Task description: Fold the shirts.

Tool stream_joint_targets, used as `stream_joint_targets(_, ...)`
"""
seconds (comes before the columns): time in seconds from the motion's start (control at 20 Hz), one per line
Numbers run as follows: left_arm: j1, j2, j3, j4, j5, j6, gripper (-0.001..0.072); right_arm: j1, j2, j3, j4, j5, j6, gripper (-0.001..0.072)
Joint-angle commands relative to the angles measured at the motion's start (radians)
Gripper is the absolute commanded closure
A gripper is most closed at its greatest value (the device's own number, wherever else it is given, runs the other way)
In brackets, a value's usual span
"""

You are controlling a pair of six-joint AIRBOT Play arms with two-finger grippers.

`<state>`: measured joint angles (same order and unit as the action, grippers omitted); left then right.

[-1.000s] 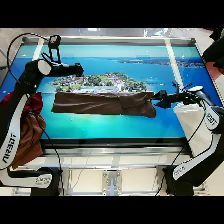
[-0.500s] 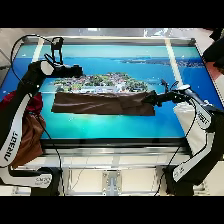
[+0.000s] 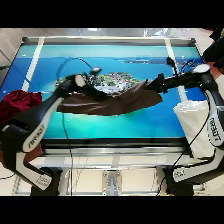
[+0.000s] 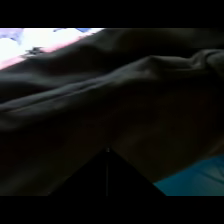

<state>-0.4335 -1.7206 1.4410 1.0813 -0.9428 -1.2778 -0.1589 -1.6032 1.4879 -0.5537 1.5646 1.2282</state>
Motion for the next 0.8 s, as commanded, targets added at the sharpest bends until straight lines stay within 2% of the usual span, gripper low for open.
stream_joint_targets(0.0, -0.134, -0.066, 0.001, -0.102, 0.083, 0.067, 0.0695, 0.052, 0.092, 0.066, -0.082, 0.066, 0.135, 0.0699)
stream_joint_targets(0.15, -0.143, -0.055, 0.002, -0.091, 0.153, 0.066, 0.0694, 0.144, 0.101, 0.146, -0.124, 0.060, 0.183, 0.0698)
stream_joint_targets(0.3, -0.021, 0.031, 0.003, -0.051, 0.111, 0.063, 0.0694, 0.250, 0.100, 0.206, -0.153, -0.053, 0.213, 0.0699)
stream_joint_targets(0.5, 0.254, 0.220, 0.003, 0.033, -0.072, 0.063, 0.0694, 0.435, 0.065, 0.223, -0.203, -0.284, 0.234, 0.0700)
stream_joint_targets(0.75, 0.548, 0.409, 0.003, 0.033, -0.179, 0.063, 0.0694, 0.723, -0.086, 0.224, -0.183, -0.730, 0.238, 0.0696)
